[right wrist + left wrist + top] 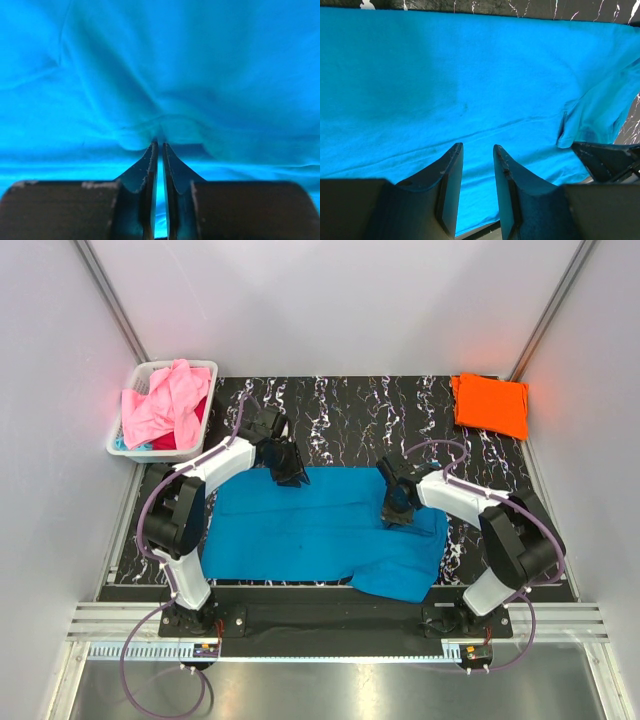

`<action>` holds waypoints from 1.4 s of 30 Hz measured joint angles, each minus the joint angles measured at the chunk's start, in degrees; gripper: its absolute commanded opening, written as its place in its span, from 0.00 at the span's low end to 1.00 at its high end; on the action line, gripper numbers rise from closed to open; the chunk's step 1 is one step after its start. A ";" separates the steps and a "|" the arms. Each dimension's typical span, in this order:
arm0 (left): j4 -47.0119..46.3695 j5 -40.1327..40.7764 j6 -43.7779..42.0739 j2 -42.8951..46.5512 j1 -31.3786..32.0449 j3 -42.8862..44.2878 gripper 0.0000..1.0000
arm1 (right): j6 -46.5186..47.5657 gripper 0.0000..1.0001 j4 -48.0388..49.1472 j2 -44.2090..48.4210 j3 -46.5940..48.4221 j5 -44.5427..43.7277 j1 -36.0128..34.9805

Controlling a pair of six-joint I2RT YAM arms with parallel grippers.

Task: Fold and stack the t-shirts
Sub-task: Fold the tshirt

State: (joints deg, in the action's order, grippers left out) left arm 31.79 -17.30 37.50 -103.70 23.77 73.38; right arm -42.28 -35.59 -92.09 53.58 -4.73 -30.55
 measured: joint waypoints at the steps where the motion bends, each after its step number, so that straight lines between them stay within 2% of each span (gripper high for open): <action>1: 0.00 0.04 0.02 0.00 0.00 0.00 0.35 | -0.24 0.14 0.07 0.00 -0.07 0.46 -0.33; 6: 0.28 1.31 0.04 0.00 0.00 0.00 0.35 | -0.87 0.13 0.46 0.00 -0.52 1.88 -1.31; 8: 0.52 2.05 0.04 0.00 0.00 0.00 0.35 | -0.85 0.16 0.39 0.02 -0.48 1.66 -1.33; 9: 0.85 2.67 0.04 0.00 0.00 0.00 0.35 | -0.83 0.21 0.07 0.11 -0.37 1.07 -1.36; 10: 1.16 3.23 0.02 0.00 0.00 0.00 0.35 | -0.72 0.33 -0.72 0.33 -0.07 0.26 -1.36; 12: 1.70 4.35 0.02 0.00 0.00 0.00 0.35 | -0.02 0.48 -2.54 1.42 1.16 -2.56 -1.36; 13: 1.97 5.09 0.02 0.02 0.00 0.00 0.35 | 0.33 0.55 -3.37 2.12 1.92 -4.11 -1.36; 14: 2.14 5.66 0.02 0.07 0.00 0.00 0.36 | 0.81 0.56 -4.11 3.08 2.89 -5.86 -1.33; 20: 4.39 11.87 1.18 1.01 0.00 -1.07 0.35 | 3.78 0.57 -4.74 2.91 8.39 -9.68 3.26; 23: 6.34 14.47 2.12 0.96 0.00 -1.18 0.35 | 5.22 0.56 -4.42 -2.34 9.70 -9.31 7.02; 28: 9.01 18.18 3.34 -0.09 -0.15 -1.05 0.34 | 7.78 0.56 -4.74 -12.37 13.16 -5.53 8.79; 42: 18.84 24.41 4.57 -11.56 -1.79 9.05 0.33 | 10.67 0.56 -4.11 -15.61 17.07 -0.09 11.61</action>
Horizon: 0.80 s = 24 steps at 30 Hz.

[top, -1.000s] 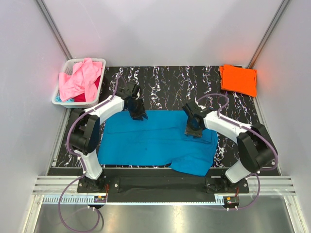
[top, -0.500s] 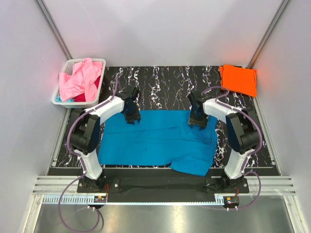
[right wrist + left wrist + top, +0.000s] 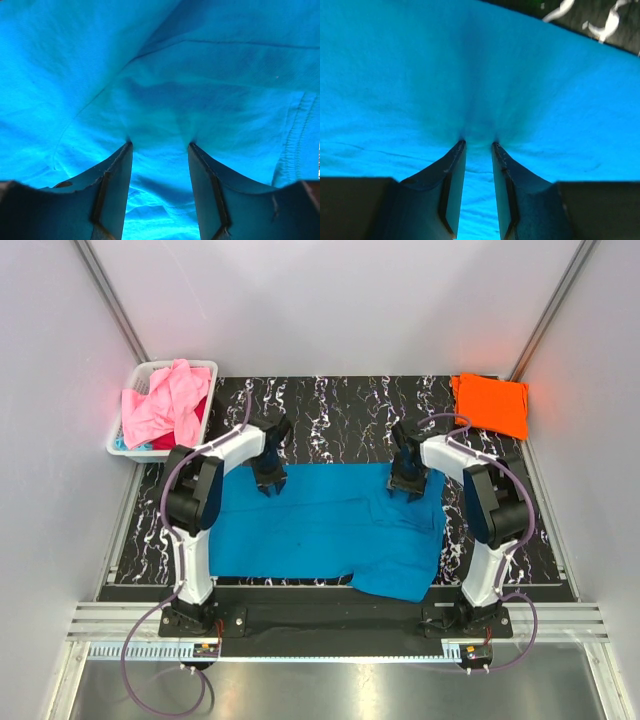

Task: Fold and stack the t-shirts
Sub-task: Fold the tshirt

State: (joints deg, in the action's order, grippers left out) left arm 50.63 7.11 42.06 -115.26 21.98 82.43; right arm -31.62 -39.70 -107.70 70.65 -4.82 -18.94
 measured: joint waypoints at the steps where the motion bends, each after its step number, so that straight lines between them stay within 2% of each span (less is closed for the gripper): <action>1: 0.98 -0.02 0.00 -0.87 -0.24 1.40 0.32 | 0.17 0.56 -0.46 -0.39 0.55 -0.02 0.22; 14: 8.46 -1.18 -0.20 -15.32 -3.69 24.92 0.33 | 4.33 0.55 -6.12 -9.07 13.22 -0.04 5.44; 24: 10.49 -5.88 -2.10 -25.18 -5.84 42.14 0.37 | 8.46 0.53 -10.21 -21.57 33.35 2.32 11.56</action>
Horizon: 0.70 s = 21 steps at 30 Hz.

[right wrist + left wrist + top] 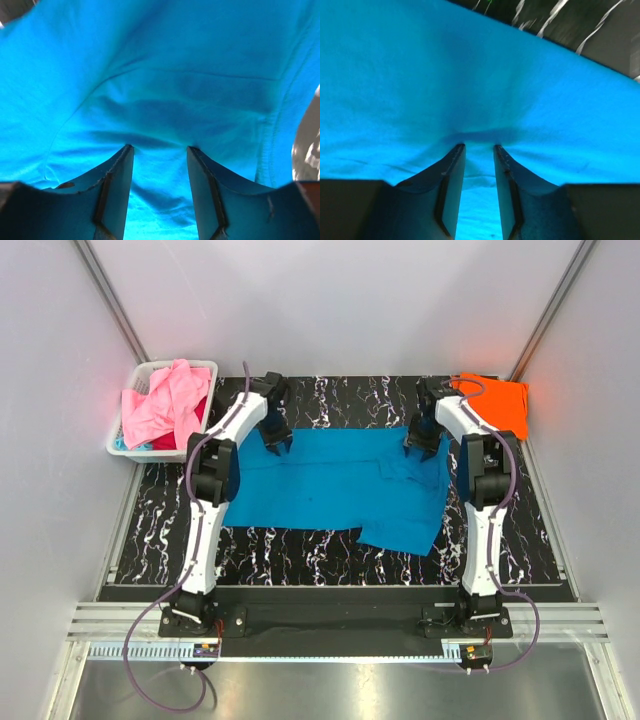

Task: Fold and stack the t-shirts
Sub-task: Fold the tshirt

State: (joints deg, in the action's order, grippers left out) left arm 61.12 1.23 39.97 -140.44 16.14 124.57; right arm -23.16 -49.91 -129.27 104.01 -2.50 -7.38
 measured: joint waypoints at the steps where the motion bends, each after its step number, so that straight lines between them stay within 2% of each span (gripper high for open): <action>1: 0.33 -0.83 -0.11 -1.05 -0.42 1.90 0.38 | 0.44 0.53 -0.66 -1.73 2.99 0.57 0.63; 5: -1.01 -5.25 -0.96 -5.38 -2.75 9.33 0.38 | 2.16 0.52 -2.21 -7.30 12.68 2.78 2.75; 9: -5.60 -8.66 -2.23 -5.84 -4.92 9.31 0.38 | 4.59 0.52 -2.95 -10.97 19.50 4.11 4.09; 12: -13.16 -10.38 -3.56 -2.34 -5.92 2.23 0.38 | 6.82 0.55 -3.41 -11.52 22.18 3.67 4.81; 16: -23.58 -10.32 -5.57 6.47 -6.40 -12.85 0.40 | 7.93 0.57 -2.75 -9.92 22.99 2.99 5.73; 18: -28.61 -10.27 -6.29 12.55 -6.40 -20.33 0.41 | 8.07 0.59 -2.08 -7.82 22.27 2.60 6.21; 21: -32.76 -10.23 -6.82 20.26 -6.49 -25.66 0.41 | 8.20 0.60 -0.85 -2.14 19.26 2.49 7.21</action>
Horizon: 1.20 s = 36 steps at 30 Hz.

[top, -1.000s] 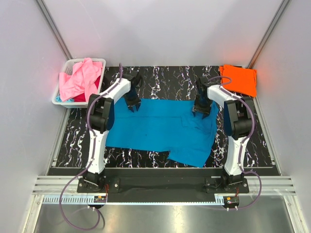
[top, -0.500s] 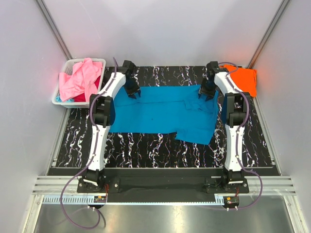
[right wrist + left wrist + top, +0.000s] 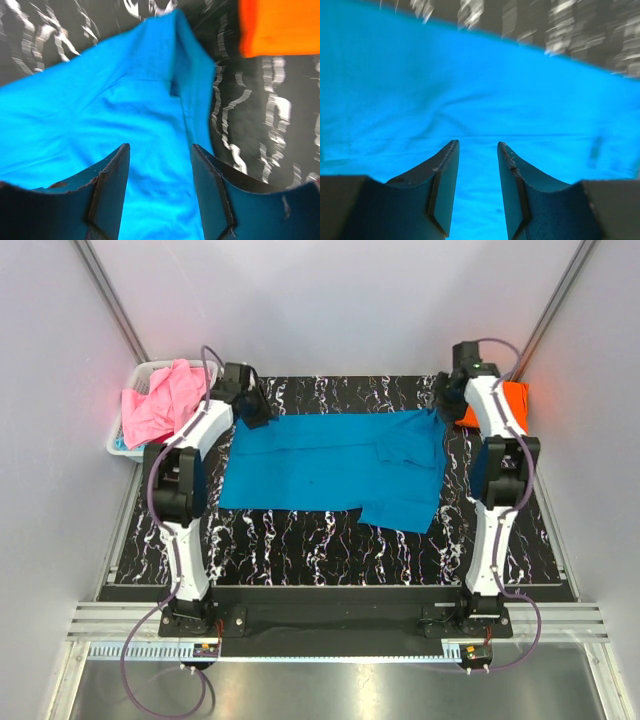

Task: Fold and stack the t-shirts
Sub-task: Fold the tshirt

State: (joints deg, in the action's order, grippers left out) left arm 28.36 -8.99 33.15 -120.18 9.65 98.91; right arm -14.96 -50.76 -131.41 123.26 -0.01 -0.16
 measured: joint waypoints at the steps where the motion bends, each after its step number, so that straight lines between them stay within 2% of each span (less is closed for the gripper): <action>1: -1.38 0.00 -0.11 2.45 -0.02 -0.79 0.42 | 0.00 0.60 0.26 1.99 -0.96 0.04 0.42; 4: -4.55 0.07 -0.11 8.39 -0.28 -2.12 0.42 | -0.35 0.60 2.32 9.64 -6.51 0.11 1.68; 7: -5.42 0.15 0.87 13.46 -0.66 -5.40 0.41 | -1.84 0.60 5.18 18.93 -17.11 1.25 2.54; 14: -4.83 -2.10 6.64 25.97 -0.17 -28.11 0.41 | -7.76 0.59 11.54 40.06 -50.36 7.30 1.95; 19: -4.50 -5.16 9.62 30.58 6.43 -38.38 0.41 | -12.63 0.59 13.16 51.30 -66.34 9.73 0.17; 26: -7.56 -7.80 11.98 31.89 17.70 -39.76 0.41 | -19.52 0.59 15.06 62.84 -76.74 9.90 -5.90; 31: -13.46 -10.43 14.01 29.55 20.28 -42.25 0.41 | -22.45 0.59 15.39 63.87 -82.44 7.32 -7.23; 36: -18.69 -13.29 15.32 24.22 20.83 -42.82 0.40 | -22.84 0.62 14.51 62.88 -83.78 2.21 -7.23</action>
State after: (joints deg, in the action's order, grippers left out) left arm 9.67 -22.28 48.47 -95.96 30.48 56.10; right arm -37.80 -36.25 -68.53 39.48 2.20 -7.40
